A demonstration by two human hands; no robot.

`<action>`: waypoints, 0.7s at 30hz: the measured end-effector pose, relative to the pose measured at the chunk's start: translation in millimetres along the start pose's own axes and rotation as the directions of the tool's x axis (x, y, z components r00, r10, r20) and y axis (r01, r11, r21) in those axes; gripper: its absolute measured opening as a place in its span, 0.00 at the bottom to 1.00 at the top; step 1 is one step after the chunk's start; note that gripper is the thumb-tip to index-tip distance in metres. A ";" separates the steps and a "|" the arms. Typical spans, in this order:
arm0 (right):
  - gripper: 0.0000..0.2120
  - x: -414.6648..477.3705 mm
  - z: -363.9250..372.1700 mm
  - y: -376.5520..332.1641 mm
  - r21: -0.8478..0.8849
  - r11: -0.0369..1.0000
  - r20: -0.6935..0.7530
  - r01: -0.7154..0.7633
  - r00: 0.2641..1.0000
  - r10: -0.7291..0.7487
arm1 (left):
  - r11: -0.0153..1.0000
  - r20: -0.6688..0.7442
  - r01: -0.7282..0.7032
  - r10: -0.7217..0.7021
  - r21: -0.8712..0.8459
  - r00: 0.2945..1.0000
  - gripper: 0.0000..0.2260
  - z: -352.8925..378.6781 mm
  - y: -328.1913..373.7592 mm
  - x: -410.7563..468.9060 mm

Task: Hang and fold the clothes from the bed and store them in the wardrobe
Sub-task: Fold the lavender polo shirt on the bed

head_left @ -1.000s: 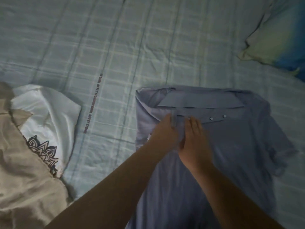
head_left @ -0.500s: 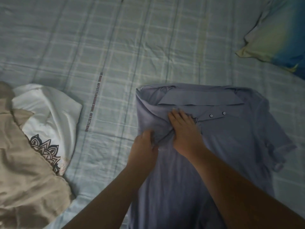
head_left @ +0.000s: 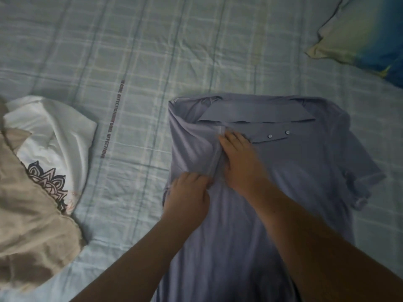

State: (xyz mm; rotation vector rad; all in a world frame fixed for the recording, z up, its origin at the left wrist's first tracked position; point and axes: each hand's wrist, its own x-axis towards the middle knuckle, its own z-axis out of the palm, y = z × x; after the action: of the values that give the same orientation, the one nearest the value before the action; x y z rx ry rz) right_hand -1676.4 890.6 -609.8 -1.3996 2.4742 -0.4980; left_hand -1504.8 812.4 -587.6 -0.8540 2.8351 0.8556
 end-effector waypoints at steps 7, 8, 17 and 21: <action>0.27 -70.4 -45.8 60.8 0.121 0.959 -0.216 -0.257 0.936 0.278 | 0.998 -0.026 -0.040 0.039 -0.055 0.999 0.18 18.7 78.2 9.8; 0.26 -84.1 -58.1 80.7 0.116 0.943 -0.248 -0.313 0.910 0.332 | 0.997 -0.024 -0.051 0.049 -0.066 0.998 0.18 26.1 97.2 13.9; 0.13 -171.1 -139.1 260.3 0.391 0.603 -0.228 -0.696 0.561 0.796 | 0.965 0.131 -0.088 0.123 -0.249 0.984 0.10 126.3 285.4 53.7; 0.17 -158.7 -144.6 294.9 0.352 0.602 -0.100 -0.717 0.611 0.785 | 0.988 0.225 0.006 0.029 -0.152 0.974 0.13 160.9 334.6 58.1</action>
State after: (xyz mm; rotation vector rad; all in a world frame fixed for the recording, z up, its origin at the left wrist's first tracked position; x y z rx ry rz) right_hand -1879.8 1192.8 -592.1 -0.0790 2.7304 -0.7924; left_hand -1745.7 1100.4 -570.4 -0.7036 2.6072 1.1055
